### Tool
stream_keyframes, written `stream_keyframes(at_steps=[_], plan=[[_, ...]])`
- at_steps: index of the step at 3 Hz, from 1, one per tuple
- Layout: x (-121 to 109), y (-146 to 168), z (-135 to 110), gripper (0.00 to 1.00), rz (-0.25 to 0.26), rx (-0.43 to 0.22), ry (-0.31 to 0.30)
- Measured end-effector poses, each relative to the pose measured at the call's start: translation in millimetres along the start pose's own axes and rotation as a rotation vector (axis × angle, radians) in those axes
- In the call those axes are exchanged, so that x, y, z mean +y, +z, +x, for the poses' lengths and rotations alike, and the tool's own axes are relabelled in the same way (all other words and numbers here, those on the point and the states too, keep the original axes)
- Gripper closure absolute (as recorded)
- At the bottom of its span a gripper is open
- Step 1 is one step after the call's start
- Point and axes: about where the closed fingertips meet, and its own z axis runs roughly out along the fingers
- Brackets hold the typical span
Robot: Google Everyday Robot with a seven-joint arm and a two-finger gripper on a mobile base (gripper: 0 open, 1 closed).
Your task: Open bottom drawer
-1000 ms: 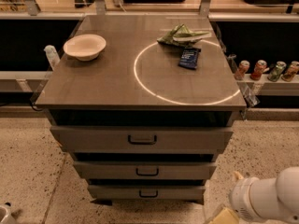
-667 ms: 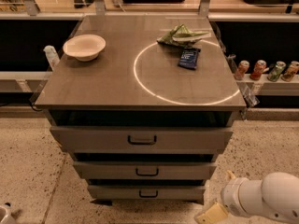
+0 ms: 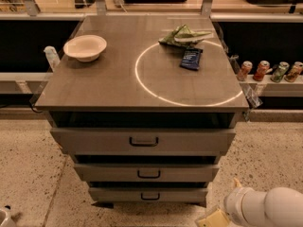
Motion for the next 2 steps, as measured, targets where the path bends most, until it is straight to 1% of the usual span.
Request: stream_keyframes(at_steps=[1, 2], plan=[[-12, 13, -3, 0.0, 0.065, -0.102, 0.039], [-28, 42, 5, 0.0, 0.062, -0.199, 0.015]])
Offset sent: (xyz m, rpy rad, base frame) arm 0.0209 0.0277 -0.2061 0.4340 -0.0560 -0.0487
